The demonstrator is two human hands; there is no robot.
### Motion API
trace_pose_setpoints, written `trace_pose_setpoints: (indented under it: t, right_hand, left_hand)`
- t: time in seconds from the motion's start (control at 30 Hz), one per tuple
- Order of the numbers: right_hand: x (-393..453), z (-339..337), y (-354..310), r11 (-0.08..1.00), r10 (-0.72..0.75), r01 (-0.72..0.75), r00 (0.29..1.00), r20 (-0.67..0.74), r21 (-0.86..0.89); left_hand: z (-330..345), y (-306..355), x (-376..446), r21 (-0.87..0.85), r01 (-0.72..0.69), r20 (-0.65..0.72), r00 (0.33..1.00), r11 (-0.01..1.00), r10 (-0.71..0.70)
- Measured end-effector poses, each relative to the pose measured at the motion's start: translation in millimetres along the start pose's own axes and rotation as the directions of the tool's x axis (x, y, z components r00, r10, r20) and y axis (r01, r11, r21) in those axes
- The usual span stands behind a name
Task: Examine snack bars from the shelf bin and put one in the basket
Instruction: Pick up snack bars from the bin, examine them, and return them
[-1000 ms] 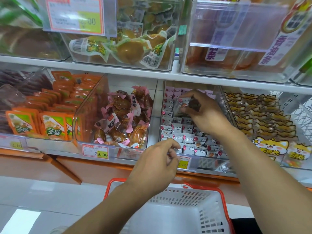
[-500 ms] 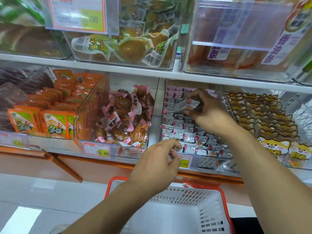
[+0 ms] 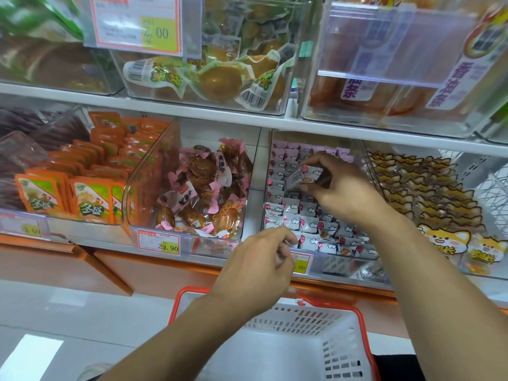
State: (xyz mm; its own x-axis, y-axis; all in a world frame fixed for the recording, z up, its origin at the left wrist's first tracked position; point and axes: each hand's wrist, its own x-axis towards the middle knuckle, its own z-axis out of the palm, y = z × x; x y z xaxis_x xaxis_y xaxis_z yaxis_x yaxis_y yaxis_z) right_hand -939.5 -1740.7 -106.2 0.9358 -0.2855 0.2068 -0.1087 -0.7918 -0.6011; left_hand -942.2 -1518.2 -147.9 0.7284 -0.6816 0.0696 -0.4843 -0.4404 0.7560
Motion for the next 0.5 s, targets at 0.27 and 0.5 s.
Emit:
trace_pose_setpoints:
  t: [0.27, 0.5]
  right_hand:
    - [18, 22, 3, 1.0, 0.023, -0.024, 0.997, -0.075, -0.003]
    - [23, 27, 2, 0.994, 0.111, -0.11, 0.993, -0.05, 0.01]
  left_hand:
    - [2, -1, -1, 0.018, -0.008, -0.004, 1.0, 1.0, 0.009]
    - [2, -1, 1, 0.026, -0.007, 0.001, 1.0, 1.0, 0.007]
